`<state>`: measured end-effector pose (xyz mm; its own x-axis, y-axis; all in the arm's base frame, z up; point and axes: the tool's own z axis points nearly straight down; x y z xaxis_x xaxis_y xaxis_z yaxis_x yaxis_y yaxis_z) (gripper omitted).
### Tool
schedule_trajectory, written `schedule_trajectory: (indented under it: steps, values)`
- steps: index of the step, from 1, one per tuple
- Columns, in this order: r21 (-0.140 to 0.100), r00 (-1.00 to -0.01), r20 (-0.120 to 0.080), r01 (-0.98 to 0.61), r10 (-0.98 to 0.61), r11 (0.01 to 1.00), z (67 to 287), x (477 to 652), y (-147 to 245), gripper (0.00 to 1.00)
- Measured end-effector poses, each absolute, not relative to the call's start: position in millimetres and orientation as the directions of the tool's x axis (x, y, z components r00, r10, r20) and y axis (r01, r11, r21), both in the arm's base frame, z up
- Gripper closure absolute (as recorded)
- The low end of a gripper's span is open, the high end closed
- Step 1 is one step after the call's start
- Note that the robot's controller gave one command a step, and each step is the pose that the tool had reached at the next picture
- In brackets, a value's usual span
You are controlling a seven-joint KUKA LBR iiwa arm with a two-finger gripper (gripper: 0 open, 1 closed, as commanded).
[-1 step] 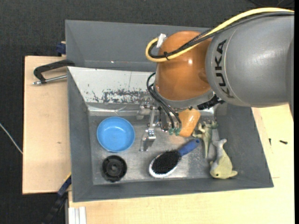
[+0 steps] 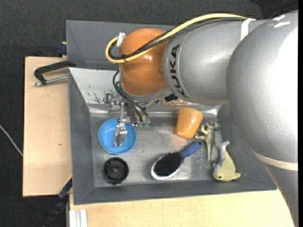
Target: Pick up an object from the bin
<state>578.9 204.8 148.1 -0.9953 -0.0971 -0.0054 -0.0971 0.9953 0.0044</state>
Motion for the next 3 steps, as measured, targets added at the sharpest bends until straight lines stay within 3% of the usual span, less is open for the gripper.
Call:
schedule_trajectory:
  steps: [1, 2, 3]
  values:
    - [0.002, -0.990, -0.007, -0.144, -0.144, 0.990, 161.5, 586.7, 213.9, 0.00]
    - [0.002, -0.998, -0.001, -0.061, -0.061, 0.998, 148.3, 585.4, 219.5, 0.00]
    - [0.004, -0.998, -0.009, 0.056, 0.056, 0.998, 73.8, 583.2, 217.7, 0.00]
